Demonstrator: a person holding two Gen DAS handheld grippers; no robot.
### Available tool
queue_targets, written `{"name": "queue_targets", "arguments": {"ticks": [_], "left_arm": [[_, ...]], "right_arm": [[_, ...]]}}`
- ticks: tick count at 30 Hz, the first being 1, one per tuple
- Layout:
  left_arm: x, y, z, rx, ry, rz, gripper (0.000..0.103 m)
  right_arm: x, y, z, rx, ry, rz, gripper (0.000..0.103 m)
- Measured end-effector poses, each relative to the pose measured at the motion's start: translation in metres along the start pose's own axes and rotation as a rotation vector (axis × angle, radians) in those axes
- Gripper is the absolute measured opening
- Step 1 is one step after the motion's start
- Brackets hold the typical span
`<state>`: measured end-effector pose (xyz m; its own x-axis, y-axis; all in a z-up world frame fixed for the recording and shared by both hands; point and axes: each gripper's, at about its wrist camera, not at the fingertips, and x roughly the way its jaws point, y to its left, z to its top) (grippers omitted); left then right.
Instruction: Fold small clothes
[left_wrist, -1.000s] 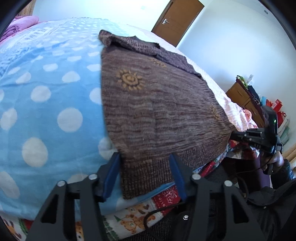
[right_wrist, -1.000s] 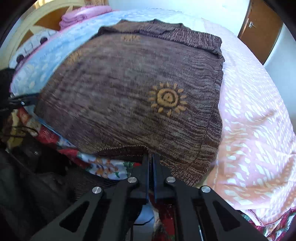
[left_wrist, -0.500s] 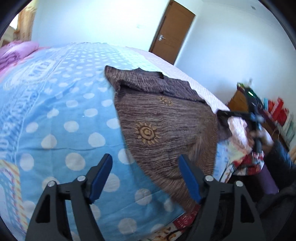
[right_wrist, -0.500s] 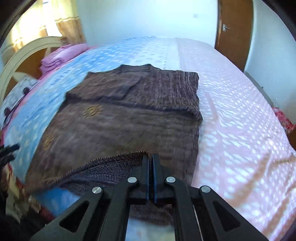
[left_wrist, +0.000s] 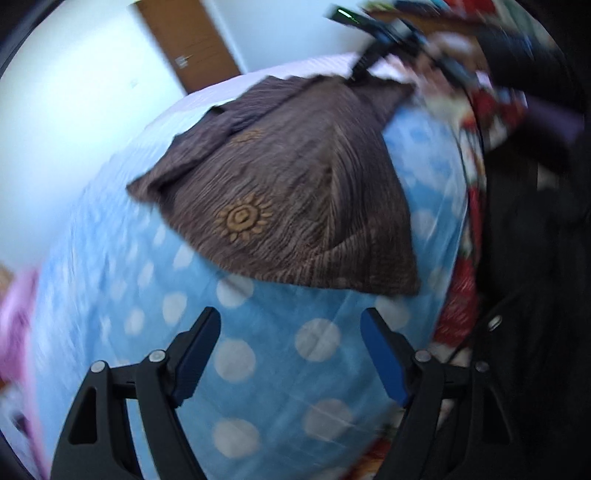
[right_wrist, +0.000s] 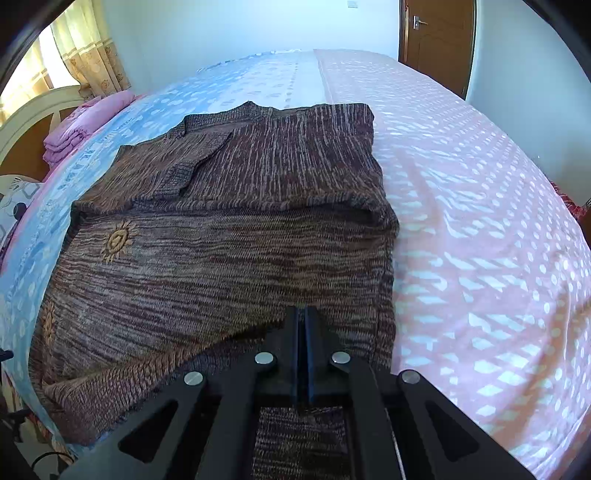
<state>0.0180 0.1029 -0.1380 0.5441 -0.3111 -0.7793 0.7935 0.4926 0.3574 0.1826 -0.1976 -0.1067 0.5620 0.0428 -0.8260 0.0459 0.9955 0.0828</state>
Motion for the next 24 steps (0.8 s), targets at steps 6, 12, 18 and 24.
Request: {"name": "queue_targets", "arguments": {"ticks": [6, 12, 18, 24], "left_arm": [[0.031, -0.027, 0.016, 0.389, 0.012, 0.078, 0.082], [0.036, -0.027, 0.035, 0.452, -0.024, -0.134, 0.056], [0.054, 0.047, 0.056, -0.109, -0.056, -0.391, 0.016], [0.100, 0.137, 0.004, -1.003, -0.163, -0.654, 0.011]], "right_arm": [[0.000, -0.003, 0.000, 0.023, 0.003, 0.008, 0.003], [-0.001, -0.003, -0.001, 0.028, 0.006, 0.013, 0.003], [0.000, -0.005, 0.000, 0.034, 0.009, 0.023, 0.003], [0.000, -0.017, -0.002, 0.117, -0.005, 0.093, 0.003]]}}
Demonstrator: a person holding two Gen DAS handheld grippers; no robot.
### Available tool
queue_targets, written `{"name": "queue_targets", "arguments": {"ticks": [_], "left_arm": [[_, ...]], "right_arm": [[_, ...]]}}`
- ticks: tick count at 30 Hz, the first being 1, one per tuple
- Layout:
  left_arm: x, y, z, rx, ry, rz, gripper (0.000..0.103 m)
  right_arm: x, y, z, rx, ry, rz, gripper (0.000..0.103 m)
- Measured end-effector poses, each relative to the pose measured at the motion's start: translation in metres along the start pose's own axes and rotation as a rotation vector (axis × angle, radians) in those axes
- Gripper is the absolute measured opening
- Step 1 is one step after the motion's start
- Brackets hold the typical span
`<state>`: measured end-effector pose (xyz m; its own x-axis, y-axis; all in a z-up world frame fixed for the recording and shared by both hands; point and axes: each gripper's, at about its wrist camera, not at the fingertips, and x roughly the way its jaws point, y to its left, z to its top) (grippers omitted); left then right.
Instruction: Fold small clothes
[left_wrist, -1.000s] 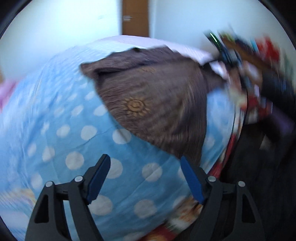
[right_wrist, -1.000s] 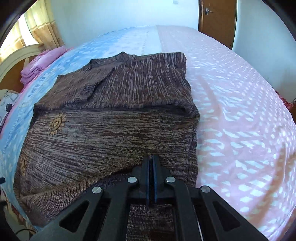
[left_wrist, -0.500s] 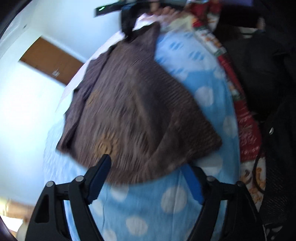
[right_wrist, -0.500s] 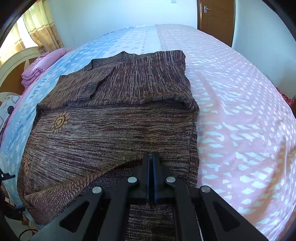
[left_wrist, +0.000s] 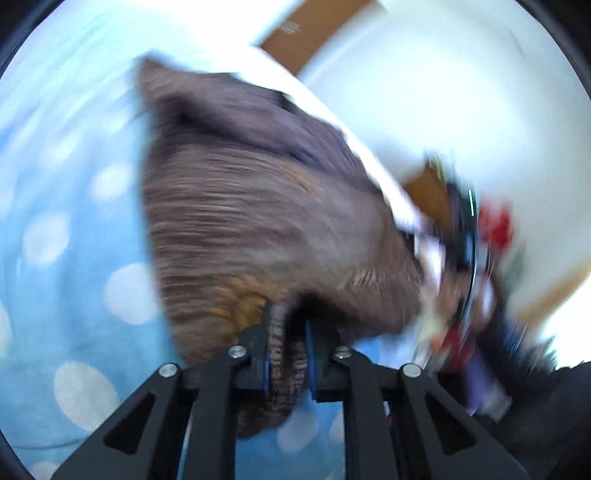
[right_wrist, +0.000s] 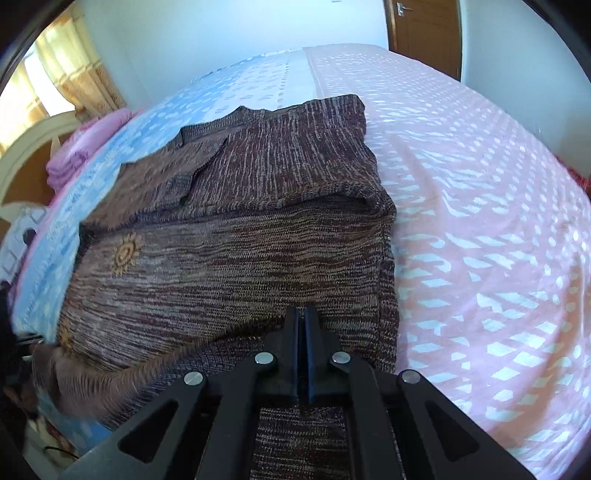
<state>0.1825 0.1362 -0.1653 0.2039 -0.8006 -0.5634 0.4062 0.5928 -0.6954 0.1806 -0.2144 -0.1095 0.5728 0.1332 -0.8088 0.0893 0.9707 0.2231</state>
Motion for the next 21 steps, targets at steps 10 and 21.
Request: {"name": "queue_targets", "arguments": {"ticks": [10, 21], "left_arm": [[0.010, -0.014, 0.011, 0.072, 0.008, 0.039, 0.038], [0.021, -0.011, 0.028, 0.018, -0.056, -0.007, 0.054]], "right_arm": [[-0.032, -0.014, 0.008, 0.148, -0.117, 0.157, 0.003], [-0.087, -0.035, -0.013, 0.111, -0.226, 0.062, 0.065]]}}
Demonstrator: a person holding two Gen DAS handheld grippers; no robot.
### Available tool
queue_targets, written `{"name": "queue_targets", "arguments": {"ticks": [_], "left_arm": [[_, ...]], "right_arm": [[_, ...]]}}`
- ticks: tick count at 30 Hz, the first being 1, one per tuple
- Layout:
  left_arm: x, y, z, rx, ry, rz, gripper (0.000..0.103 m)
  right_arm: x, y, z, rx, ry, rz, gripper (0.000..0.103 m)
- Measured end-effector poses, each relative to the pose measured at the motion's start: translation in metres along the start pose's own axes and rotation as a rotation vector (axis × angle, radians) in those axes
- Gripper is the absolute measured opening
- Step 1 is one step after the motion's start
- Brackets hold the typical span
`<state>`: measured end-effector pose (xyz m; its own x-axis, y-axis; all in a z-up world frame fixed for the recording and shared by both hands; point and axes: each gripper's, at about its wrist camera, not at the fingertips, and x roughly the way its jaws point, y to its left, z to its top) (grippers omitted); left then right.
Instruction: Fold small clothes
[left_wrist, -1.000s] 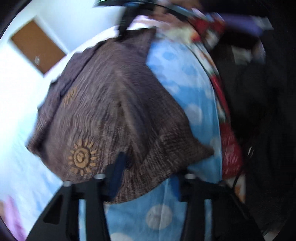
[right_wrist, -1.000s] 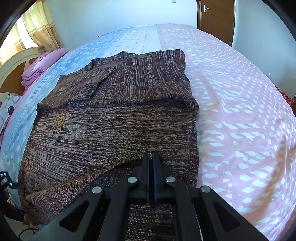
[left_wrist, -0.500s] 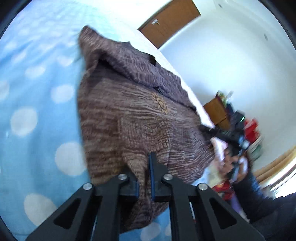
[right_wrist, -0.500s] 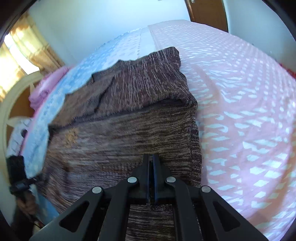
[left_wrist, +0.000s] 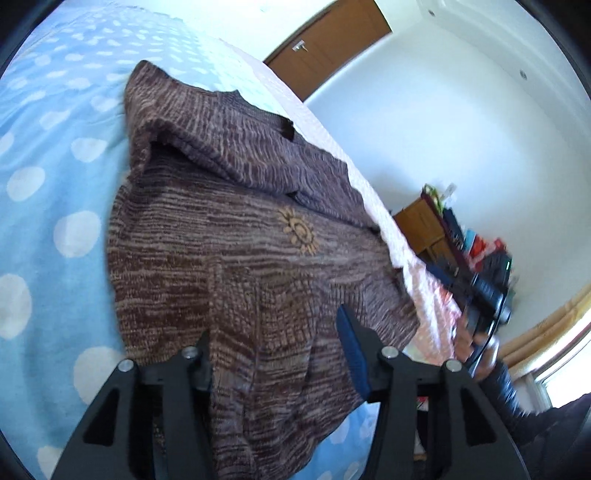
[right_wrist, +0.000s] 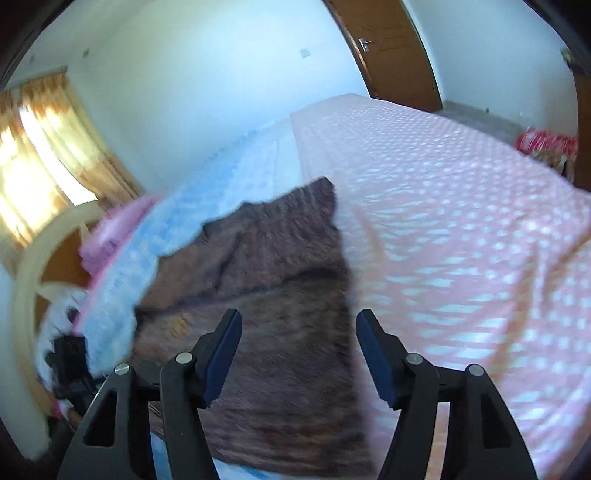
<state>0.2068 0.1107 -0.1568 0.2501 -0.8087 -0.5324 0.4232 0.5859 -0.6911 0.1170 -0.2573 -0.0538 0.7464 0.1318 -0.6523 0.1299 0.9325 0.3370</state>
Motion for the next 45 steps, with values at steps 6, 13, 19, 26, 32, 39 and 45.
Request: {"name": "queue_targets", "arguments": {"ticks": [6, 13, 19, 26, 32, 39, 45], "left_arm": [[-0.003, -0.002, -0.006, -0.010, -0.055, 0.026, 0.054], [-0.001, -0.010, -0.010, 0.039, -0.060, 0.088, 0.047], [0.001, -0.014, -0.015, 0.068, -0.076, 0.145, 0.011], [-0.035, -0.026, -0.014, 0.085, -0.181, 0.154, 0.010], [-0.036, -0.031, 0.002, 0.102, -0.195, 0.181, 0.008], [-0.026, -0.026, -0.007, 0.149, -0.126, 0.321, 0.041], [-0.022, -0.028, -0.015, 0.199, -0.110, 0.364, 0.044]], "right_arm": [[0.029, 0.017, -0.019, -0.146, 0.068, -0.095, 0.065], [0.069, 0.042, -0.041, -0.348, 0.179, -0.213, 0.057], [0.057, 0.050, -0.040, -0.373, 0.144, -0.223, 0.011], [0.007, 0.047, -0.026, -0.245, 0.019, -0.136, 0.005], [0.004, 0.051, -0.004, -0.187, -0.032, -0.123, 0.002], [0.013, 0.049, -0.018, -0.188, 0.029, -0.118, 0.019], [0.018, 0.040, -0.026, -0.160, 0.039, -0.098, 0.069]]}}
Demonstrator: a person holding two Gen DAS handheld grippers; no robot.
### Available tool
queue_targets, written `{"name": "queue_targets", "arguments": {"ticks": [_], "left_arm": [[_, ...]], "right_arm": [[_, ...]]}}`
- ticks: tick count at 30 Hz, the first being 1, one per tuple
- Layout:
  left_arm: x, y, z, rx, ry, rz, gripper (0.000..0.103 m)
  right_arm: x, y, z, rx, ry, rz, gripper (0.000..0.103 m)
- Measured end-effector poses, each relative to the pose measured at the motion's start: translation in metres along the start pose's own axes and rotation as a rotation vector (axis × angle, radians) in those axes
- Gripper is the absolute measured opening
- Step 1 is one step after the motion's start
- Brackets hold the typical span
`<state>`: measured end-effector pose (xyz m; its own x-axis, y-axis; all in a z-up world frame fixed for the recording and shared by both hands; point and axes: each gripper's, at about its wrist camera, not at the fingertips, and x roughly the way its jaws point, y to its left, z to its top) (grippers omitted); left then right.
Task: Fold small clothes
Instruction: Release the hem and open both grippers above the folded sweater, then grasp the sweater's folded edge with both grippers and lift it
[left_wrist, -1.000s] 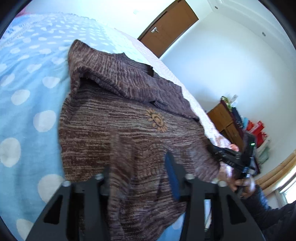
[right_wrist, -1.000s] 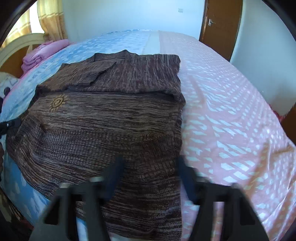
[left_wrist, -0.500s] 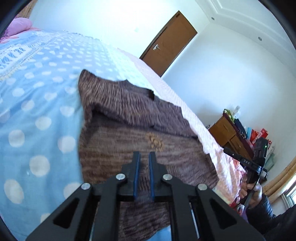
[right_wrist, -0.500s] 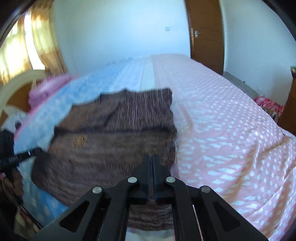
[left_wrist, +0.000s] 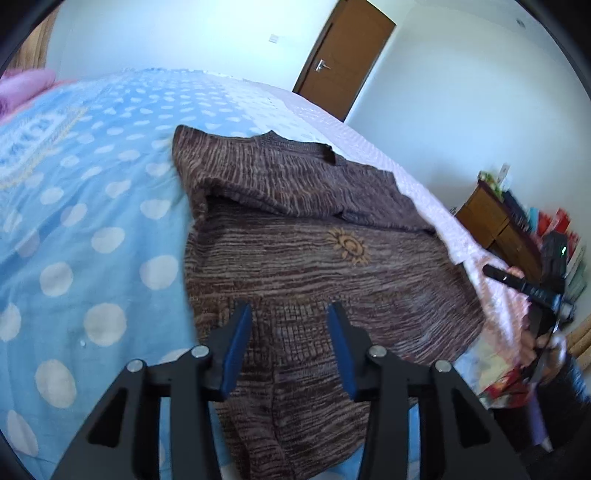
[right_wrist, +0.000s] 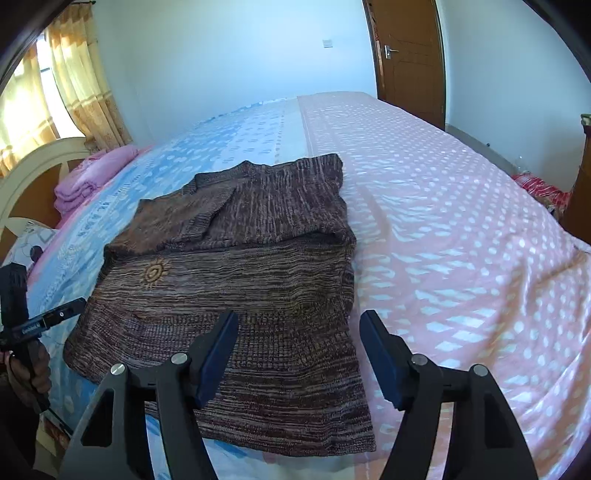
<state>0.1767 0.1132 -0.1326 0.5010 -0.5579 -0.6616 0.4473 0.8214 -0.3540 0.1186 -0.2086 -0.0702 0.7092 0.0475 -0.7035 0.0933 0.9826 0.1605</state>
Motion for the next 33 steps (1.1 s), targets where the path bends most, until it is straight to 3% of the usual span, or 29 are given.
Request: {"name": "queue_targets", "arguments": {"ticks": [4, 7, 11, 14, 15, 18, 22, 29, 33], "left_arm": [[-0.002, -0.004, 0.003, 0.048, -0.029, 0.078, 0.044], [0.001, 0.001, 0.004, 0.035, -0.014, 0.092, 0.058], [0.012, 0.004, -0.002, 0.038, 0.029, 0.130, 0.058], [0.012, 0.000, -0.007, 0.049, 0.012, 0.145, 0.058], [0.011, -0.001, -0.008, 0.049, 0.007, 0.137, 0.057], [0.007, -0.009, -0.012, 0.064, -0.008, 0.111, 0.037], [0.008, -0.017, -0.018, 0.089, -0.012, 0.116, 0.036], [0.012, 0.000, -0.011, -0.028, -0.002, 0.062, 0.041], [0.012, -0.001, -0.013, -0.026, -0.005, 0.063, 0.032]], "right_arm": [[0.004, 0.009, -0.005, -0.043, 0.017, -0.012, 0.069], [0.005, 0.012, -0.008, -0.056, 0.020, -0.015, 0.069], [0.007, 0.010, -0.010, -0.047, 0.030, -0.020, 0.069], [0.007, 0.008, -0.011, -0.036, 0.032, -0.024, 0.069], [0.007, 0.007, -0.011, -0.037, 0.032, -0.028, 0.069], [0.005, 0.005, -0.011, -0.040, 0.026, -0.052, 0.069], [0.001, 0.002, -0.013, -0.047, 0.024, -0.065, 0.069], [0.010, 0.004, -0.017, -0.079, 0.057, -0.070, 0.069], [0.022, 0.014, -0.018, -0.132, 0.082, -0.087, 0.069]]}}
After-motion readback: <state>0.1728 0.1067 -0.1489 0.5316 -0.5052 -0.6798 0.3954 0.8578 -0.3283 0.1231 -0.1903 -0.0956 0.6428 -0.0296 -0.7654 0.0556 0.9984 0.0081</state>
